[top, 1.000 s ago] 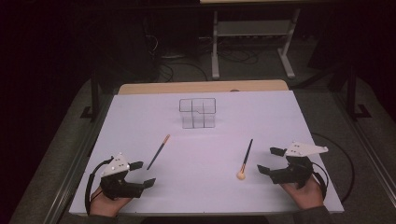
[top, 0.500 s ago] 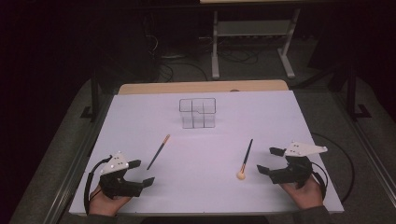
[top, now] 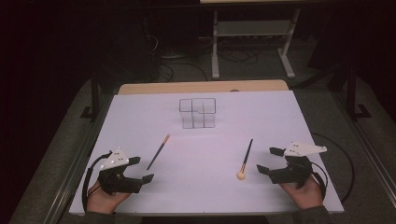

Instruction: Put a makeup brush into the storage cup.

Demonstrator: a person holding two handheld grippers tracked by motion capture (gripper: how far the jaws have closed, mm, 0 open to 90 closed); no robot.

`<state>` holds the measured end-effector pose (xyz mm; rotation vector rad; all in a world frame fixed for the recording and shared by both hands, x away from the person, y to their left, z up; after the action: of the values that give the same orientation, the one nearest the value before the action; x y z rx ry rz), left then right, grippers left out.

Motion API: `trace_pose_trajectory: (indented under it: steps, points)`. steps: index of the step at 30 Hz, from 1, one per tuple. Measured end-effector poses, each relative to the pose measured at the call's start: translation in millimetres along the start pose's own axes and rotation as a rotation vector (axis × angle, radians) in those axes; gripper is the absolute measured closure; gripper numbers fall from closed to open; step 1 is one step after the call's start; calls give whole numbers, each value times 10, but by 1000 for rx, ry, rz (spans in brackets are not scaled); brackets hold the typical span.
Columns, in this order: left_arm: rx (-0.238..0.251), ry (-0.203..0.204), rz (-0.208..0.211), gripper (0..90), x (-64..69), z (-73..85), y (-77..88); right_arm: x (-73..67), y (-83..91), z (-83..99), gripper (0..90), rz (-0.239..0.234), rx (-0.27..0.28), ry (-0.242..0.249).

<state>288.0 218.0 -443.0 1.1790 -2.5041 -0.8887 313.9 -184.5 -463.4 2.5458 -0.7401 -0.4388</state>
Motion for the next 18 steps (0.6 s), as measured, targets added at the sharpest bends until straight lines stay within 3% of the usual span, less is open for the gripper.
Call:
trace_pose_trajectory:
  steps: [5,18]
  points:
    - [-4,13,-2,197,-36,-37,-25,0,-1,5,155,-1,-3,3]
    - [-97,-3,-9,246,-164,-123,-231,15,4,-12,155,4,2,11]
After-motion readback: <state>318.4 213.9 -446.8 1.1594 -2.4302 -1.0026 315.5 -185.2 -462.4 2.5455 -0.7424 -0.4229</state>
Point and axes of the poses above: each handheld gripper's, and its own axes: y roughly backward along the jaws, z roughly out of its underside, x roughly to its right, the point moved 9 cm from there along -y, roughly forward along the jaws, and after that the axes turned 9 degrees about -z, right-handed, at the moved point
